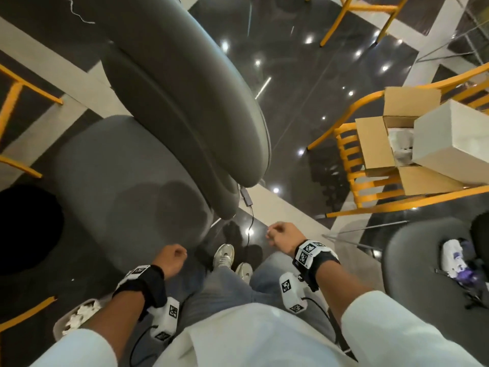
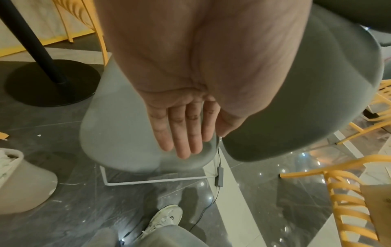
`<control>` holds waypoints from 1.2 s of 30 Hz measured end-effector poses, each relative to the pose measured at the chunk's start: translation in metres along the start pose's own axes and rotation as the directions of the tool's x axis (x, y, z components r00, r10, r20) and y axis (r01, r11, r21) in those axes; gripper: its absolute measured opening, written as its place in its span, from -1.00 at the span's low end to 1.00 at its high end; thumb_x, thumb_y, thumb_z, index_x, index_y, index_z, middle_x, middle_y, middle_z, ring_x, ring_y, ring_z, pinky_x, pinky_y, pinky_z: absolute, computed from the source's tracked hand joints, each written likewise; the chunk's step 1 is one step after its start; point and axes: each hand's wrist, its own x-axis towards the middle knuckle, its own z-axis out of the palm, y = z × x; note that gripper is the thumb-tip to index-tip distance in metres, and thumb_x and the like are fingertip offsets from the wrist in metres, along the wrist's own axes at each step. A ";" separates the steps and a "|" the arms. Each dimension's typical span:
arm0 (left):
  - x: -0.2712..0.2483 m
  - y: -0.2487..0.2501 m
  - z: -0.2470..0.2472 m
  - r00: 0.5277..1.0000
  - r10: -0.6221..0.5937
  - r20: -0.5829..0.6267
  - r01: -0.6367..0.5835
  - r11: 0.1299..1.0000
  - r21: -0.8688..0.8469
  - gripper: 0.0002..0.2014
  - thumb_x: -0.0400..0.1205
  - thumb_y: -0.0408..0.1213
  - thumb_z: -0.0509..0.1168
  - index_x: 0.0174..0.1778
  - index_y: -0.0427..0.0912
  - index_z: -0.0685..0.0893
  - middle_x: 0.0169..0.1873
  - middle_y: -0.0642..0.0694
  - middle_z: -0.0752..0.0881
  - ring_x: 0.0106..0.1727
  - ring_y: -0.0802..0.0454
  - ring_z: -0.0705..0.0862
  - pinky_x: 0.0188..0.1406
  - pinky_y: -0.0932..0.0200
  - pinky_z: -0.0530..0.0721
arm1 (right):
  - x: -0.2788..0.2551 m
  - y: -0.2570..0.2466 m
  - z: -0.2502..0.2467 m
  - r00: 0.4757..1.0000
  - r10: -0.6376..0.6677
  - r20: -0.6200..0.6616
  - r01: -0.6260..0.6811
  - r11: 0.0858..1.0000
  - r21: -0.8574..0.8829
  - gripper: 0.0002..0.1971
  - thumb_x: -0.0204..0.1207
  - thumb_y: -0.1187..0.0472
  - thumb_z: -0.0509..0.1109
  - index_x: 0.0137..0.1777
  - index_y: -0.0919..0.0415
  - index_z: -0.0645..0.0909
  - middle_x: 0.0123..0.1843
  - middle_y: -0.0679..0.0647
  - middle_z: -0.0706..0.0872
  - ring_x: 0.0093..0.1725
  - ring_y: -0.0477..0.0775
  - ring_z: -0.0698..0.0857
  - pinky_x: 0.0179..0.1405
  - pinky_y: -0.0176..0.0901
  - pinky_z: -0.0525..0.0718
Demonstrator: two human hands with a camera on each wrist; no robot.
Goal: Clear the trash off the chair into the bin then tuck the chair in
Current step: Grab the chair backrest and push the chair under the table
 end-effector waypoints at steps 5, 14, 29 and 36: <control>0.024 0.052 -0.018 0.997 -0.038 -0.065 0.036 0.999 -0.022 -0.74 0.64 -0.48 0.28 -0.35 -0.15 0.64 -0.25 -0.29 0.73 -0.16 -0.11 0.66 -0.09 0.03 0.59 | 0.033 -0.044 -0.032 0.999 -0.037 0.020 0.039 0.995 -0.092 -0.76 0.29 -0.04 0.30 -0.20 0.05 0.72 -0.14 0.11 0.87 -0.03 0.27 0.85 0.13 0.24 0.81; 0.039 0.111 -0.009 0.874 -0.358 -0.328 0.302 0.930 -0.210 -0.75 0.67 -0.36 0.27 0.09 -0.47 0.76 0.04 -0.45 0.78 0.18 -0.37 0.74 0.16 -0.12 0.63 | 0.166 -0.106 -0.115 0.956 -0.107 0.273 0.208 0.904 -0.373 -0.74 0.21 -0.11 0.34 -0.20 -0.03 0.72 -0.09 0.04 0.88 0.01 0.22 0.85 0.19 0.21 0.79; -0.127 0.353 -0.081 0.695 -0.390 -0.604 -0.363 0.535 -0.763 -0.56 0.73 0.09 0.12 0.12 -0.20 0.73 0.04 -0.20 0.83 0.00 -0.11 0.80 0.18 -0.12 0.72 | 0.206 -0.257 -0.219 0.789 -0.193 0.583 0.594 0.479 -0.646 -0.83 0.51 0.16 0.34 -0.24 0.12 0.74 -0.35 0.06 0.83 -0.22 0.17 0.82 0.07 0.20 0.82; -0.120 0.451 -0.114 0.573 -0.308 -0.760 -0.077 0.902 -0.424 -0.34 0.45 0.39 0.24 0.12 -0.15 0.72 -0.02 -0.03 0.77 0.05 -0.14 0.73 0.19 -0.17 0.68 | 0.209 -0.301 -0.219 0.750 -0.233 0.619 0.653 0.410 -0.637 -0.78 0.60 0.18 0.26 -0.08 0.20 0.74 -0.16 0.17 0.84 -0.11 0.25 0.84 -0.06 0.01 0.86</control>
